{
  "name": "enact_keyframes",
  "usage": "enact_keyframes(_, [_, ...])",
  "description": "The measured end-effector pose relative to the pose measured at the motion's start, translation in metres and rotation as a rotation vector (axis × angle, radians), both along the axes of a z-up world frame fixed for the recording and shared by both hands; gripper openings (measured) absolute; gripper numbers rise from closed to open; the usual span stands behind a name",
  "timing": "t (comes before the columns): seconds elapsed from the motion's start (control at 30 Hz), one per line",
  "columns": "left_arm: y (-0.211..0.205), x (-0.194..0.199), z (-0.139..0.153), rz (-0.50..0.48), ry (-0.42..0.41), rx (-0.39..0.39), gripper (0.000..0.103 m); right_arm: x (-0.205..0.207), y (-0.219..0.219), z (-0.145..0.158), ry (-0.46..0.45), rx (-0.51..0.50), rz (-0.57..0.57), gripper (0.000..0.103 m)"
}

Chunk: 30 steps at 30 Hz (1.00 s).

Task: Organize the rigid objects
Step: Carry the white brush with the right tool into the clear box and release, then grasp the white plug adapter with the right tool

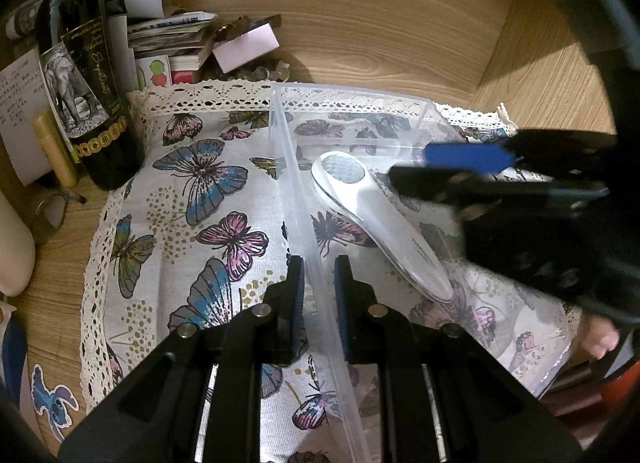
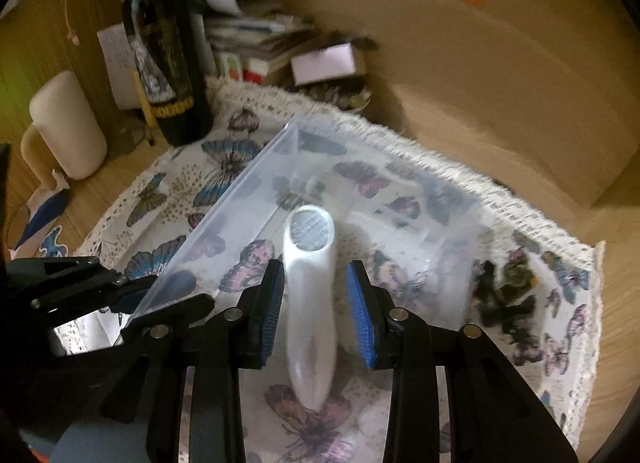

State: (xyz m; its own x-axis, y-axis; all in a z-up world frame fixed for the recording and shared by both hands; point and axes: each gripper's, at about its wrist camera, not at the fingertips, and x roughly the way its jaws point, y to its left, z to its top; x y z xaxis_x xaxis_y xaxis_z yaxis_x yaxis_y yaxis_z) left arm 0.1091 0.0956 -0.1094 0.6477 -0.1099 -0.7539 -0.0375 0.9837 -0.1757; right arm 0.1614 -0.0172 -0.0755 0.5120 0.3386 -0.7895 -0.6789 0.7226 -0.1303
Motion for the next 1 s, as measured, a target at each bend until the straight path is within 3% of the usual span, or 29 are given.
enact_keyframes(0.2, [0.0,0.0,0.001,0.003,0.002,0.001,0.015,-0.005,-0.033,0.027,-0.087,0.059,-0.057,0.041])
enact_keyframes(0.43, [0.0,0.0,0.0,0.003,0.003,0.001,0.015,-0.003,-0.086,0.045,-0.145,0.104,-0.198,0.051])
enact_keyframes(0.77, [0.001,0.0,0.001,0.004,0.007,-0.003,0.015,0.019,-0.147,-0.009,-0.056,0.033,-0.397,0.052])
enact_keyframes(1.0, [0.001,0.001,0.0,0.005,0.009,0.002,0.015,0.03,-0.166,-0.043,0.029,0.009,-0.425,0.052])
